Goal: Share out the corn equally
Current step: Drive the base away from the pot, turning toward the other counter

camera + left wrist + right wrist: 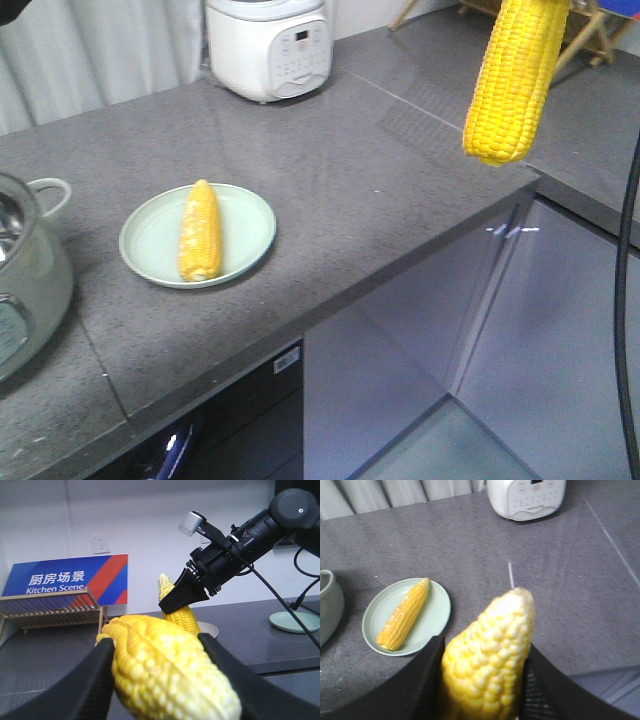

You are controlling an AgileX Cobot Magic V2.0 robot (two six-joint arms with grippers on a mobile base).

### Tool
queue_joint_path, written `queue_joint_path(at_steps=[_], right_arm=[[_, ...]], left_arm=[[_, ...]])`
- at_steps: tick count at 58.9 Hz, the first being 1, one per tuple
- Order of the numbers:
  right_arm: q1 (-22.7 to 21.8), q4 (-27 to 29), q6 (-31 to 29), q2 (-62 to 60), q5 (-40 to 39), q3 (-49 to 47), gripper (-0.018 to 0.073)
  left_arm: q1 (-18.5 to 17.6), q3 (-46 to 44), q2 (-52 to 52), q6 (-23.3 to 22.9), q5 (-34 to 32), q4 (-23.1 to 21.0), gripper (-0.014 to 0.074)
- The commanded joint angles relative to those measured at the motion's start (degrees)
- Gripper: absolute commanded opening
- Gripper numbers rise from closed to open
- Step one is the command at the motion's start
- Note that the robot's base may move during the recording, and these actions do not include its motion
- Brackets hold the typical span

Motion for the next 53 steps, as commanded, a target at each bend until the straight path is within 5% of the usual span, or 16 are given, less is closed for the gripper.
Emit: queue_joint_path(at_steps=[1, 53], right_arm=[[-0.20, 1.43, -0.37, -2.09, -3.30, -1.61, -0.0008], [-0.20, 1.43, -0.37, -2.09, -3.23, -1.61, -0.0008]], left_arm=[[-0.10, -1.74, -0.75, -0.55, 2.09, 0.16, -0.0006], [-0.10, -1.74, -0.75, -0.55, 2.09, 0.16, -0.0006]])
